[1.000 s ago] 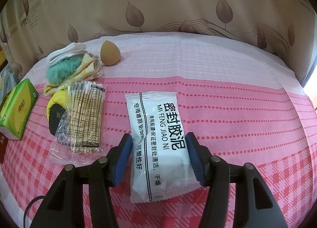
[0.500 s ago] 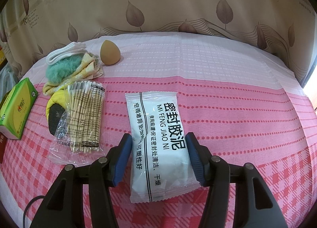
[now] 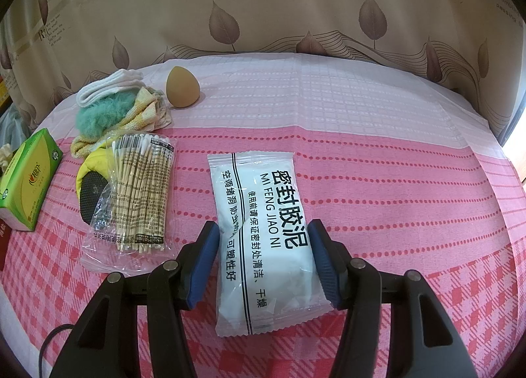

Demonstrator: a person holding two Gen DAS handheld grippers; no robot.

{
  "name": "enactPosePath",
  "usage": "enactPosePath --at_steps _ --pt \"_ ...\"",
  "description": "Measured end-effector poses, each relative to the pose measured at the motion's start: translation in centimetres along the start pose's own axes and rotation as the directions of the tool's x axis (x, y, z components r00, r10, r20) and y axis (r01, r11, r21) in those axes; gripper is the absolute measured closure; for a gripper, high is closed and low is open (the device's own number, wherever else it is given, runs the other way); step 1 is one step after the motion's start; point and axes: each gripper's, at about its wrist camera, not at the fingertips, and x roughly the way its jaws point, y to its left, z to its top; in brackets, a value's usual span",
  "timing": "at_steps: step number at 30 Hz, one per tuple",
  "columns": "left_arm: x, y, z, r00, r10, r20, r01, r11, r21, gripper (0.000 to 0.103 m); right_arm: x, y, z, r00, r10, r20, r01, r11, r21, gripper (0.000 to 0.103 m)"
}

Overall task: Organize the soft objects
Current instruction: 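Carry the cream scrunchie with the left gripper into the gold tin and release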

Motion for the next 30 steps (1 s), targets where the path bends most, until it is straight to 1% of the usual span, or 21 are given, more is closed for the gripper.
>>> enactPosePath --at_steps 4,6,7,10,12,13,19,24,26,30 --pt "0.8 0.7 -0.1 1.0 0.007 -0.016 -0.008 1.0 -0.01 0.088 0.0 0.0 0.0 1.0 -0.003 -0.001 0.003 1.0 -0.002 0.049" --pt "1.2 1.0 -0.1 0.999 0.01 -0.03 -0.011 1.0 -0.018 0.084 0.1 0.1 0.0 1.0 -0.003 -0.001 0.003 1.0 -0.003 0.049" --pt "1.4 1.1 -0.2 0.999 0.007 -0.038 -0.007 1.0 -0.021 0.084 0.2 0.0 0.0 1.0 -0.004 -0.001 0.004 1.0 -0.004 0.048" --pt "1.6 1.2 -0.3 0.999 0.005 -0.049 -0.007 1.0 -0.022 0.079 0.3 0.1 0.1 1.0 -0.008 -0.002 0.008 1.0 -0.009 0.049" --pt "1.7 1.3 -0.4 0.998 0.013 -0.056 -0.014 1.0 -0.022 0.071 0.3 0.2 0.1 1.0 -0.007 -0.002 0.007 1.0 -0.008 0.049" --pt "1.7 1.4 -0.5 0.998 0.016 -0.062 -0.017 1.0 -0.023 0.07 0.3 0.2 0.1 1.0 -0.008 -0.002 0.008 1.0 -0.008 0.049" --pt "1.0 1.7 -0.9 0.998 0.014 -0.059 -0.016 0.999 -0.033 0.066 0.4 0.3 0.0 1.0 -0.01 -0.003 0.01 1.0 -0.01 0.049" --pt "-0.6 1.8 -1.7 1.0 0.002 -0.024 -0.003 0.999 -0.046 0.065 0.4 0.6 0.0 1.0 -0.01 -0.002 0.01 1.0 -0.01 0.048" --pt "-1.1 1.6 -2.1 1.0 -0.008 -0.017 0.007 0.999 -0.046 0.063 0.4 0.7 0.0 1.0 -0.011 -0.002 0.011 1.0 -0.01 0.048" --pt "-2.2 0.8 -3.3 1.0 -0.009 0.0 0.009 0.999 -0.038 0.063 0.4 0.6 0.0 1.0 -0.015 -0.002 0.015 1.0 -0.013 0.048"
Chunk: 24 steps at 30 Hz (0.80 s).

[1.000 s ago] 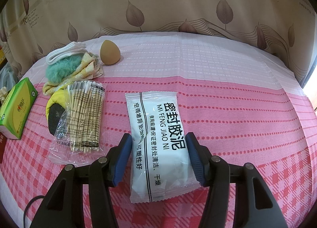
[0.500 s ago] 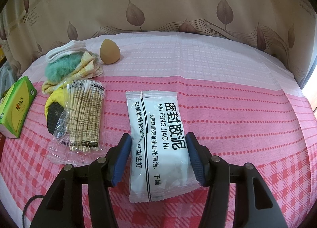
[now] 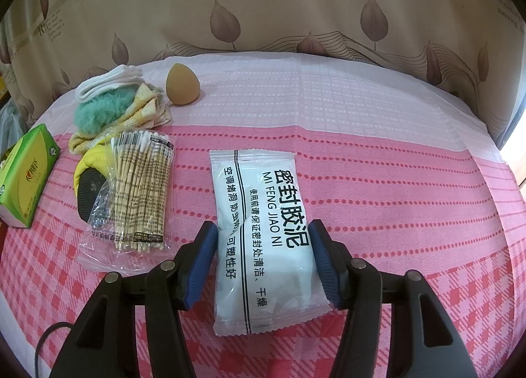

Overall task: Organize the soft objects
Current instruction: 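Carry the cream scrunchie with the left gripper into the gold tin and release, then carry the white printed packet with the right gripper into the gold tin and release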

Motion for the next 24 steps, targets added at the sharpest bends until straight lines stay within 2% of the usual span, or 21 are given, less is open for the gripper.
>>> enactPosePath --at_steps 9,18,24 --pt "-1.8 -1.4 -2.5 0.998 0.03 0.046 -0.031 0.999 0.012 0.063 -0.1 -0.5 -0.1 1.0 -0.016 0.004 0.016 1.0 -0.013 0.053" --pt "-2.1 -0.9 -3.8 0.995 0.061 0.078 -0.061 0.998 -0.011 0.063 -0.3 -1.9 -0.3 0.999 -0.047 0.002 0.047 0.999 -0.017 0.055" --pt "-1.9 -0.3 -4.1 0.995 0.044 0.085 -0.04 0.998 -0.049 0.063 -0.5 -3.4 -0.4 0.997 -0.071 -0.006 0.071 0.997 0.003 0.055"
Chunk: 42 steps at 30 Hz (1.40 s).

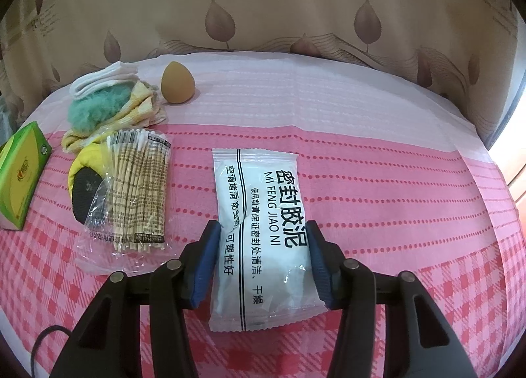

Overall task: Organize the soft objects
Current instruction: 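Carry the white printed packet with the right gripper into the gold tin and release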

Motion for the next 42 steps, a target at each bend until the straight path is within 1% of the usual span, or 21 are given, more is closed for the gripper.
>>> enactPosePath --at_steps 5,13,17,23,24,25,27,29,33,35,36,38,42 --pt "0.4 0.4 -0.1 1.0 -0.019 -0.009 0.018 1.0 -0.015 0.063 -0.1 -1.5 0.0 1.0 -0.018 -0.008 0.018 1.0 0.018 0.055" --pt "0.2 0.9 0.0 0.999 -0.045 -0.001 0.045 0.998 -0.04 0.063 -0.7 -2.8 -0.1 0.999 -0.04 -0.01 0.04 0.999 0.029 0.055" --pt "0.0 1.0 0.0 0.999 -0.044 0.002 0.044 0.998 -0.044 0.063 -1.9 -3.5 -0.1 0.999 -0.044 0.007 0.043 0.999 0.029 0.056" --pt "0.0 1.4 0.0 0.999 -0.043 0.002 0.044 0.997 -0.058 0.063 -3.4 -3.1 0.6 0.999 -0.035 0.039 0.034 0.999 0.02 0.056" --pt "0.1 1.4 0.0 0.999 -0.044 0.001 0.044 0.997 -0.06 0.063 -3.5 -2.8 0.8 0.999 -0.03 0.043 0.03 1.0 0.011 0.056" --pt "0.0 1.5 0.0 0.999 -0.043 0.002 0.043 0.997 -0.063 0.063 -3.1 -1.4 1.3 0.999 -0.026 0.048 0.026 1.0 0.005 0.056" --pt "0.0 1.7 0.0 0.999 -0.044 0.002 0.044 0.997 -0.067 0.063 -3.3 -0.5 1.8 0.998 -0.009 0.059 0.01 1.0 -0.008 0.056" --pt "-0.1 1.8 0.0 0.999 -0.046 0.005 0.046 0.996 -0.073 0.063 -4.0 0.1 2.7 0.997 0.008 0.072 -0.006 1.0 -0.024 0.056" --pt "-0.1 2.1 0.0 0.999 -0.046 0.005 0.047 0.995 -0.085 0.063 -5.4 2.1 3.3 0.995 0.052 0.09 -0.046 0.997 -0.061 0.056" --pt "-0.1 2.3 0.0 0.999 -0.045 0.006 0.046 0.994 -0.096 0.063 -6.0 3.2 3.5 0.992 0.082 0.092 -0.074 0.994 -0.085 0.056" --pt "-0.2 2.5 0.0 0.999 -0.044 0.009 0.045 0.994 -0.1 0.063 -7.1 4.8 3.4 0.991 0.095 0.096 -0.085 0.991 -0.099 0.056" --pt "-0.2 2.8 0.0 0.999 -0.044 0.008 0.044 0.993 -0.111 0.063 -7.5 5.1 3.6 0.987 0.129 0.096 -0.117 0.985 -0.124 0.056" --pt "-0.2 3.7 0.1 0.999 -0.04 0.01 0.041 0.988 -0.148 0.063 -9.4 8.4 4.1 0.977 0.188 0.099 -0.169 0.97 -0.177 0.056"
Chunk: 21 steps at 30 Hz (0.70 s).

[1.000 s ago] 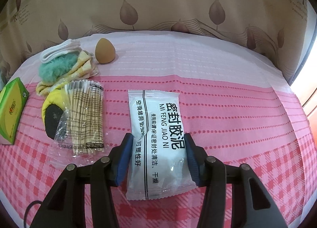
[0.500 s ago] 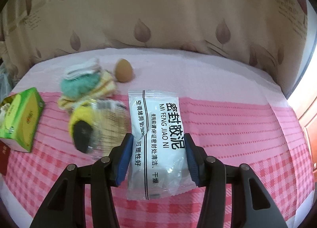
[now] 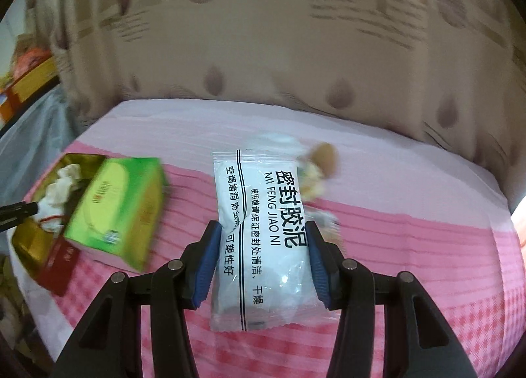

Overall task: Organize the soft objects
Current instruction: 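Carry the white printed packet with the right gripper into the gold tin and release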

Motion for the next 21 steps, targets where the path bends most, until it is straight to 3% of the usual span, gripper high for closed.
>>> enactPosePath --at_steps 4,5,8,14,21 --pt "-0.3 1.4 0.2 1.0 0.015 0.01 -0.014 0.998 -0.056 0.063 -0.6 3.6 1.5 0.997 0.076 0.004 -0.076 0.996 -0.049 0.056" --pt "-0.3 1.8 0.2 1.0 0.019 0.013 -0.018 0.997 -0.071 0.063 -0.2 6.5 2.2 0.996 0.092 0.006 -0.092 0.994 -0.066 0.056" --pt "-0.3 2.8 0.4 1.0 0.024 0.014 -0.022 0.993 -0.116 0.063 0.2 10.1 3.5 0.989 0.15 -0.003 -0.15 0.982 -0.112 0.056" --pt "0.1 5.2 0.5 1.0 0.025 -0.009 -0.026 0.978 -0.209 0.063 3.2 19.4 4.1 0.969 0.245 -0.031 -0.246 0.947 -0.205 0.056" --pt "0.6 7.7 0.3 0.998 0.061 -0.031 -0.067 0.951 -0.303 0.063 5.6 26.3 4.6 0.949 0.307 -0.078 -0.316 0.906 -0.281 0.056"
